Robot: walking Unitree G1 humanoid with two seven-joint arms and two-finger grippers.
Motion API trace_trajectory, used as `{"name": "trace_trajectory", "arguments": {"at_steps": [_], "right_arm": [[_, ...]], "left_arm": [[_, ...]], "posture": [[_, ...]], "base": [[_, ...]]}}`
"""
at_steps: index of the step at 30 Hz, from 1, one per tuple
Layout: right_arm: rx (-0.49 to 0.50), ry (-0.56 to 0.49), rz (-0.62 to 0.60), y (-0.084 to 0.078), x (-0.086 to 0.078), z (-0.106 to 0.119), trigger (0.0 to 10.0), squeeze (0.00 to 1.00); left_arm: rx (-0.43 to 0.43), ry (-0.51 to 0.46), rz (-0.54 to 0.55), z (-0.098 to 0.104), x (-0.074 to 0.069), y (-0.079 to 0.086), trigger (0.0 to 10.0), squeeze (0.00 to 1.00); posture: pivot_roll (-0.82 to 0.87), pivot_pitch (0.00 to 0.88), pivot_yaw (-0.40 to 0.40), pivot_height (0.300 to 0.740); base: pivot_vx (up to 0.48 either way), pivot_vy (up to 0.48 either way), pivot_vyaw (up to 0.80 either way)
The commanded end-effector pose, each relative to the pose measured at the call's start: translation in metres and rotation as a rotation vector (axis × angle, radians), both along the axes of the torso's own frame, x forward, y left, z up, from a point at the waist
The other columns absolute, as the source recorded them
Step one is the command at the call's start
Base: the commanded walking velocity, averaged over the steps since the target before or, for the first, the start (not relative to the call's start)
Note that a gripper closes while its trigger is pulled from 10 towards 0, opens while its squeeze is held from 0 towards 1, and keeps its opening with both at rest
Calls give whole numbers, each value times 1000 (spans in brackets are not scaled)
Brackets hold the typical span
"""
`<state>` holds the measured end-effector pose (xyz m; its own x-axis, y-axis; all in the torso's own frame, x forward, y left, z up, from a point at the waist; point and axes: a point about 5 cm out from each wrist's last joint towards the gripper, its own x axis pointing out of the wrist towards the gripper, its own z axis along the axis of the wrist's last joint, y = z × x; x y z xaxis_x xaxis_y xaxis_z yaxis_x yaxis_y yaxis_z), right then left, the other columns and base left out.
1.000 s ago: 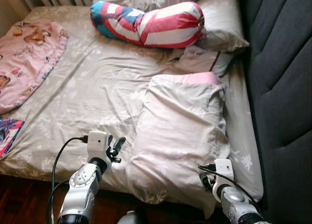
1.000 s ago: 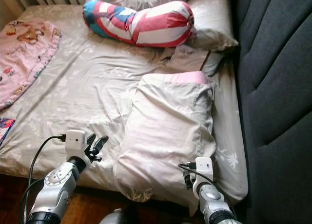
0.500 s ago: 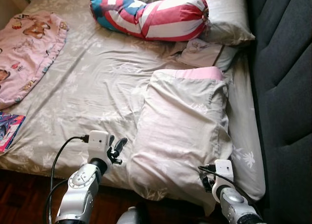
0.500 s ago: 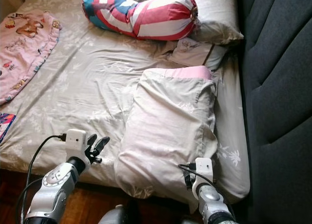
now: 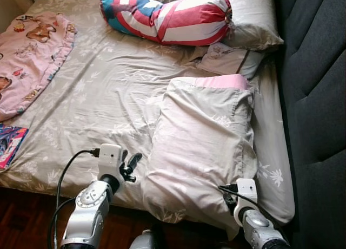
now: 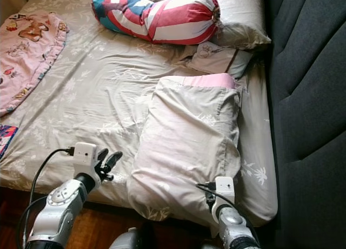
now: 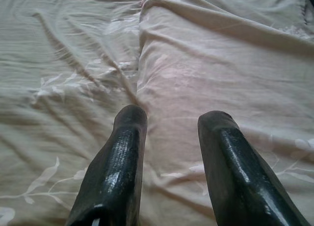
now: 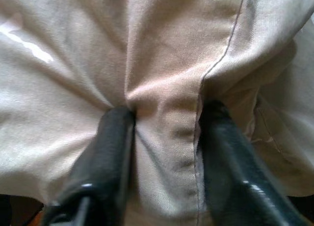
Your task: Clean up the room
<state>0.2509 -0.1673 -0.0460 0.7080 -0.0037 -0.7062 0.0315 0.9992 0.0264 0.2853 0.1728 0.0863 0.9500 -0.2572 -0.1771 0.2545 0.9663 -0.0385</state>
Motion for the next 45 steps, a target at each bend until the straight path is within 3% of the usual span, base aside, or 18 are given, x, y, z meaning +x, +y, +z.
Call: {"name": "trace_trajectory", "arguments": {"at_steps": [1, 17, 22, 24, 25, 26, 32, 34, 36, 40, 41, 45], "right_arm": [[18, 133, 15, 8, -28, -21, 0, 0], [-4, 87, 25, 4, -12, -10, 0, 0], [-23, 44, 1, -7, 0, -1, 0, 0], [-53, 10, -24, -19, 8, 7, 0, 0], [-90, -24, -56, -34, 16, 16, 0, 0], [-90, -24, -56, -34, 16, 16, 0, 0], [-171, -120, -177, -81, 33, 44, 0, 0], [-220, -167, -239, -106, 38, 60, 0, 0], [-239, -189, -272, -117, 39, 67, 0, 0], [-314, -256, -375, -154, 39, 90, 0, 0], [-314, -256, -375, -154, 39, 90, 0, 0], [-391, -282, -446, -179, 34, 105, 0, 0]], "left_arm": [[8, 22, 3, -3, -3, 2, 10000, 0], [4, 16, 16, -3, 6, -2, 10000, 0], [5, 7, 32, -2, 13, -2, 10000, 0], [1, 5, 36, -1, 16, -2, 10000, 0], [-1, 3, 39, -1, 19, -3, 10000, 0], [-1, 3, 39, -1, 19, -3, 10000, 0], [-6, -5, 49, 0, 27, -4, 10000, 0], [-8, -9, 55, 0, 30, -4, 10000, 0], [-10, -10, 57, 1, 32, -4, 10000, 0], [-16, -17, 64, 2, 36, -2, 10000, 0], [-16, -17, 64, 2, 36, -2, 10000, 0], [-17, -21, 67, 3, 40, -3, 10000, 0]], "posture": [[77, 268, 84, 740], [64, 227, 70, 740], [48, 203, 64, 740], [34, 187, 62, 740], [27, 178, 60, 740], [27, 178, 60, 740], [8, 156, 57, 740], [-2, 148, 57, 740], [-7, 145, 58, 740], [-24, 138, 60, 740], [-24, 138, 60, 740], [-41, 132, 59, 740]], "base": [[0, 0, 0], [0, 0, 0], [0, 0, 0], [0, 0, 0], [0, 0, 0], [0, 0, 0], [0, 0, 0], [0, 0, 0], [0, 0, 0], [0, 0, 0], [0, 0, 0], [0, 0, 0]]}}
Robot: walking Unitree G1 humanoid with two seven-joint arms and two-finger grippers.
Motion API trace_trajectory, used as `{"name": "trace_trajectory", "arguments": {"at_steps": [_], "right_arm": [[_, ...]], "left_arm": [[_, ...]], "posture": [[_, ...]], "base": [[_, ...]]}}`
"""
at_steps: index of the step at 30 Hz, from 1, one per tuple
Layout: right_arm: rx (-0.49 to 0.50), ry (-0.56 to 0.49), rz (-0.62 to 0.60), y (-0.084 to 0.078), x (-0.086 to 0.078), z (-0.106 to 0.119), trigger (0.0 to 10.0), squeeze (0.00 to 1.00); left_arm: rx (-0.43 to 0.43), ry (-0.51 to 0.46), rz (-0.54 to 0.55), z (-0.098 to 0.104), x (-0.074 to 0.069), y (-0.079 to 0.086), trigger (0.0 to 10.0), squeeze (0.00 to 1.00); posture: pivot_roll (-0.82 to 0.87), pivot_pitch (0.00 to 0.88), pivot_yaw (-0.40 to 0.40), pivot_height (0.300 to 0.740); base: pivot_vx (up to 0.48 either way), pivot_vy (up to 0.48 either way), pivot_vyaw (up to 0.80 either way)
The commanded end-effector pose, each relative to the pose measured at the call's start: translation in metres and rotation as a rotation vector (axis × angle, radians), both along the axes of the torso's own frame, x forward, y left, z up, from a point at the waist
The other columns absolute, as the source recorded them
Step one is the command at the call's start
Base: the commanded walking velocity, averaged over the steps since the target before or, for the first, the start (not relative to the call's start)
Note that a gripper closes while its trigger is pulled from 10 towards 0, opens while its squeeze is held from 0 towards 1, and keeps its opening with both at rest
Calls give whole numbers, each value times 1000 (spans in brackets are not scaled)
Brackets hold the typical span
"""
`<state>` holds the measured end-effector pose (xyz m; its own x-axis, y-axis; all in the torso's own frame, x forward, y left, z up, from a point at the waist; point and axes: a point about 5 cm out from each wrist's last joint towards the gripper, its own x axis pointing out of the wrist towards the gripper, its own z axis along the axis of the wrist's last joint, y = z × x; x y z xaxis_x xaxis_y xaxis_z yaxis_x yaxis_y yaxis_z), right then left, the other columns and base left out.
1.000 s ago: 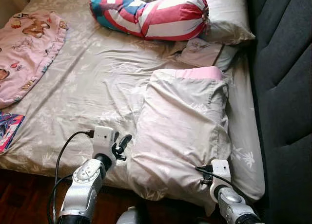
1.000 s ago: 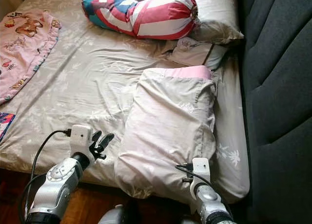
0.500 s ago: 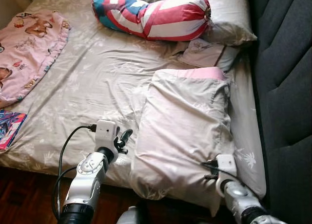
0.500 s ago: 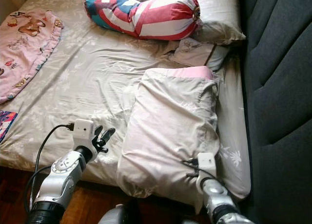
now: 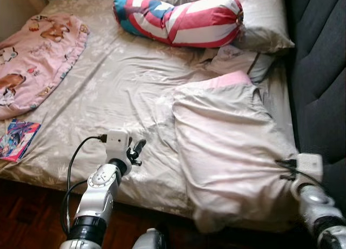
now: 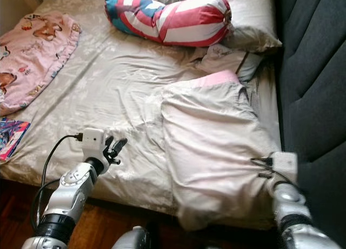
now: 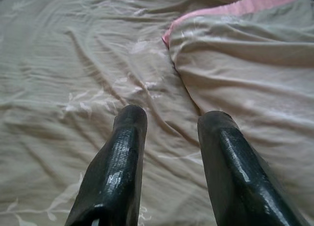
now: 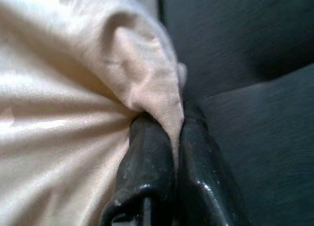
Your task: Clean up the room
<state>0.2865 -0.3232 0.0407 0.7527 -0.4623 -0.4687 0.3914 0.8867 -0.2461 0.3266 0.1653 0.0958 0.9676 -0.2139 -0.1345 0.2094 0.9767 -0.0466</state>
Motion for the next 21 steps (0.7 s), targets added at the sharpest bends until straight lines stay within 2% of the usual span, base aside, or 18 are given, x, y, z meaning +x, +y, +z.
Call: {"name": "trace_trajectory", "arguments": {"at_steps": [1, 3, 6, 7, 11, 12, 16, 19, 20, 21], "right_arm": [[-64, -74, -92, -23, -2, 18, 0, 0], [-80, -65, -105, -29, -8, 17, 0, 0], [-50, 11, -85, -24, -28, -9, 0, 0], [-1, 66, -100, -19, -44, -27, 0, 0], [51, 175, -122, -10, -74, -57, 0, 0], [76, 258, -141, -3, -97, -76, 0, 0], [138, 398, -184, 13, -142, -106, 0, 0], [173, 447, -207, 22, -157, -116, 0, 0], [218, 475, -222, 32, -166, -123, 0, 0], [232, 482, -229, 34, -169, -125, 0, 0]], "left_arm": [[0, 20, 18, -6, -2, 5, 10000, 0], [0, 18, 17, -7, -1, 4, 10000, 0], [-1, 21, 12, -9, -1, 2, 10000, 0], [-2, 24, 11, -10, -1, 2, 10000, 0], [-1, 27, 11, -13, -2, 2, 10000, 0], [0, 30, 10, -14, -2, 3, 10000, 0], [2, 35, 5, -15, -2, 3, 10000, 0], [4, 37, 1, -16, -3, 3, 10000, 0], [4, 38, -2, -17, -3, 2, 10000, 0], [4, 38, -3, -18, -3, 2, 10000, 0]], "posture": [[-41, 132, 59, 740], [-44, 131, 58, 740], [-57, 128, 57, 740], [-62, 128, 56, 740], [-64, 127, 56, 740], [-64, 127, 56, 740], [-66, 122, 61, 740], [-67, 119, 59, 740], [-67, 117, 60, 740], [-67, 117, 60, 740]], "base": [[0, 0, 0], [0, 0, 0], [0, 0, 0], [0, 0, 0], [0, 0, 0], [0, 0, 0], [0, 0, 0], [0, 0, 0], [0, 0, 0], [0, 0, 0]]}}
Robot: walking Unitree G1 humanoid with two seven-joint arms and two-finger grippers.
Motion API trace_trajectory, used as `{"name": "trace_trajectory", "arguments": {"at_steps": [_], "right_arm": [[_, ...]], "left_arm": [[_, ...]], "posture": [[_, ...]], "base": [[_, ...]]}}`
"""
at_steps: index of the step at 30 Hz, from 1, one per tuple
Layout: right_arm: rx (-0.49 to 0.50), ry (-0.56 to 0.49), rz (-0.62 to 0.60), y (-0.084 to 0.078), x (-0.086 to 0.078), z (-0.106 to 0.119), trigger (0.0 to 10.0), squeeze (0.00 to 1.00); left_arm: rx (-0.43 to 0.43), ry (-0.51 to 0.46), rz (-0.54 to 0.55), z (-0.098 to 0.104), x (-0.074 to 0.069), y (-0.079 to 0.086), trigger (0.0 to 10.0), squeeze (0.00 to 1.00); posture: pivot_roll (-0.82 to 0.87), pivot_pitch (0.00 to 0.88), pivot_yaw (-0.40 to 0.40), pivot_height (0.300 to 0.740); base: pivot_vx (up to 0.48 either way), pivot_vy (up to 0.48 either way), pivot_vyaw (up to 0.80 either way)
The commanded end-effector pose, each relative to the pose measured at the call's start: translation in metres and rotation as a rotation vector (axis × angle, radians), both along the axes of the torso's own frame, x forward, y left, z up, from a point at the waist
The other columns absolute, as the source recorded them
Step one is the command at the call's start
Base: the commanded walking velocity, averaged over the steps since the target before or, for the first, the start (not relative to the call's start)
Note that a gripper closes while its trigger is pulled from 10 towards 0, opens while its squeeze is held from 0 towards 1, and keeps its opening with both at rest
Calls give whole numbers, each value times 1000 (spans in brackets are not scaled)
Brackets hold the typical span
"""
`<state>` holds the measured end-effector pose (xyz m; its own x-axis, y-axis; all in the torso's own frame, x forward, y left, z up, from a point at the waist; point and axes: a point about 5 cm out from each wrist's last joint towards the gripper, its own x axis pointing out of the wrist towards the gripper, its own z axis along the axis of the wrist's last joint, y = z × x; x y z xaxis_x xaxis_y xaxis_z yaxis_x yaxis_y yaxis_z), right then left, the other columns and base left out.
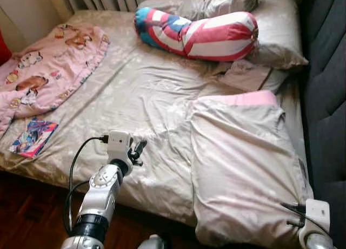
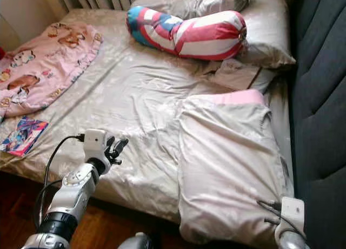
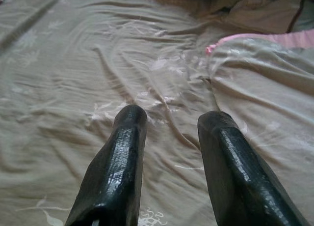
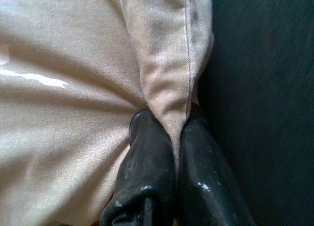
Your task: Clean up the room
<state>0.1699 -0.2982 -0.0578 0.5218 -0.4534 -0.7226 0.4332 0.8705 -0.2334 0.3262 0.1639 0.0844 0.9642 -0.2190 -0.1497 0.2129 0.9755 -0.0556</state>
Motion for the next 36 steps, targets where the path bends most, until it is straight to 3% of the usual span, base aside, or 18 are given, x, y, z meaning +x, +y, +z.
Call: {"name": "trace_trajectory", "arguments": {"at_steps": [1, 7, 10, 13, 17, 23, 24, 28, 31, 36], "right_arm": [[104, 211, -106, 16, -56, -30, 0, 0], [218, 245, -170, 44, -70, -44, 0, 0], [249, 246, -181, 51, -71, -46, 0, 0], [263, 240, -186, 55, -69, -47, 0, 0], [255, 178, -192, 54, -54, -42, 0, 0], [178, 33, -208, 33, -18, -22, 0, 0], [178, 33, -208, 33, -18, -22, 0, 0], [102, -69, -215, 9, 9, 0, 0, 0], [4, -153, -221, -19, 34, 27, 0, 0], [-42, -176, -210, -29, 46, 41, 0, 0]], "left_arm": [[10, 21, 1, -7, -3, 3, 10000, 0], [10, 23, 0, -8, -4, 3, 10000, 0], [10, 22, 2, -9, -4, 4, 10000, 0], [11, 22, 4, -9, -4, 4, 10000, 0], [11, 22, 8, -10, -5, 5, 10000, 0], [9, 25, 15, -11, -5, 5, 10000, 0], [9, 25, 15, -11, -5, 5, 10000, 0], [11, 24, 23, -11, -5, 7, 10000, 0], [15, 24, 32, -11, -4, 9, 10000, 0], [17, 25, 37, -11, -4, 10, 10000, 0]], "posture": [[-65, 115, 58, 740], [-57, 108, 53, 740], [-54, 107, 52, 740], [-53, 106, 50, 740], [-55, 107, 48, 740], [-57, 109, 46, 740], [-57, 109, 46, 740], [-58, 113, 48, 740], [-59, 115, 48, 740], [-54, 119, 45, 740]], "base": [[0, 0, 0], [0, 0, 0], [0, 0, 0], [0, 0, 0], [0, 0, 0], [0, 0, 0], [0, 0, 0], [0, 0, 0], [0, 0, 0], [0, 0, 0]]}}
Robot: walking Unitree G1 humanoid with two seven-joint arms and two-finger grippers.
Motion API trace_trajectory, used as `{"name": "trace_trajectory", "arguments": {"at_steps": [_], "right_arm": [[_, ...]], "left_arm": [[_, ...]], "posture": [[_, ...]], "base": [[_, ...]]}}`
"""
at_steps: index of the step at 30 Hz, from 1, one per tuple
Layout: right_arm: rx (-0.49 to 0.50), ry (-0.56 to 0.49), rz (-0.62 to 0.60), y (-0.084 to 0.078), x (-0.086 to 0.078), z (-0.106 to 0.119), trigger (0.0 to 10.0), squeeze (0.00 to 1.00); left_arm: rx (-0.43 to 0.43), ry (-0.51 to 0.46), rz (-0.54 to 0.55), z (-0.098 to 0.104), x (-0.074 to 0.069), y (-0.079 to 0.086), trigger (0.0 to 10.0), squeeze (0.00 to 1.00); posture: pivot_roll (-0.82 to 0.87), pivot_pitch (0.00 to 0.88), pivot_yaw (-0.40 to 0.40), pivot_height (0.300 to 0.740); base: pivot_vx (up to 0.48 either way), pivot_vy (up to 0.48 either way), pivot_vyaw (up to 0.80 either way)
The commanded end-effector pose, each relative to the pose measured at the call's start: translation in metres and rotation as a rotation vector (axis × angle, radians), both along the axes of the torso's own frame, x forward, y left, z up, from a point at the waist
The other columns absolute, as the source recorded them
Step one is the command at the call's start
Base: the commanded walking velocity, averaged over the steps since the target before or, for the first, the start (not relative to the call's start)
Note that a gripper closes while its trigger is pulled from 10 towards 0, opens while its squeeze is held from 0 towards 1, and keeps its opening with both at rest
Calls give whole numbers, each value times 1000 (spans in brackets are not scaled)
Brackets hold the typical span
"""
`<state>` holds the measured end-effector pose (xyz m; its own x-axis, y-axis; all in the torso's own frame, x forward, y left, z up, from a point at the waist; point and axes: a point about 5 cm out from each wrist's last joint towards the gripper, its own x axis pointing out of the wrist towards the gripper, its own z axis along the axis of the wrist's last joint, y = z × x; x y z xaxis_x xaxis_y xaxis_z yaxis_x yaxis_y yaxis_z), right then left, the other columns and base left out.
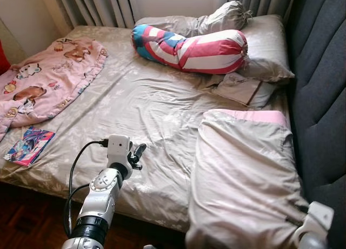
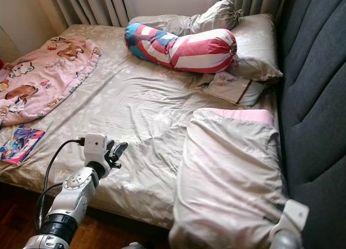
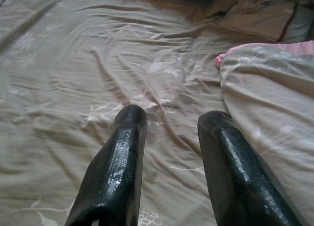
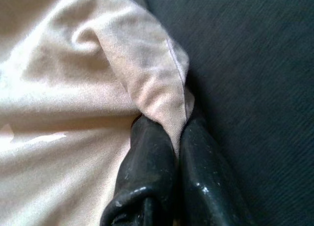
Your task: Clean up the room
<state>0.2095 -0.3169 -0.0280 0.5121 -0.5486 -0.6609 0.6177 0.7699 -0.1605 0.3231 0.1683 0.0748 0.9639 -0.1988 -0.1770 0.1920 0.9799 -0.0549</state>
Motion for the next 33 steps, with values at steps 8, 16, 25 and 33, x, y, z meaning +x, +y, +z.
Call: {"name": "trace_trajectory", "arguments": {"at_steps": [8, 16, 25, 33], "right_arm": [[25, 60, 18, 15, -15, -17, 0, 0], [186, 95, -33, 43, -33, -39, 0, 0], [132, -117, 31, 41, 4, -15, 10000, 0], [35, -187, 115, 39, 19, -1, 10000, 1000]], "left_arm": [[18, 8, 9, -4, -3, 5, 10000, 0], [30, 22, -2, -7, -4, 5, 10000, 0], [32, 31, -5, -8, -4, 3, 10000, 0], [24, 31, 4, -10, -4, 2, 10000, 0]], "posture": [[-55, 125, 51, 740], [-51, 124, 54, 740], [-56, 116, 48, 740], [-61, 112, 40, 740]], "base": [[0, 0, 0], [0, 0, 0], [0, 0, 0], [0, 0, 0]]}}
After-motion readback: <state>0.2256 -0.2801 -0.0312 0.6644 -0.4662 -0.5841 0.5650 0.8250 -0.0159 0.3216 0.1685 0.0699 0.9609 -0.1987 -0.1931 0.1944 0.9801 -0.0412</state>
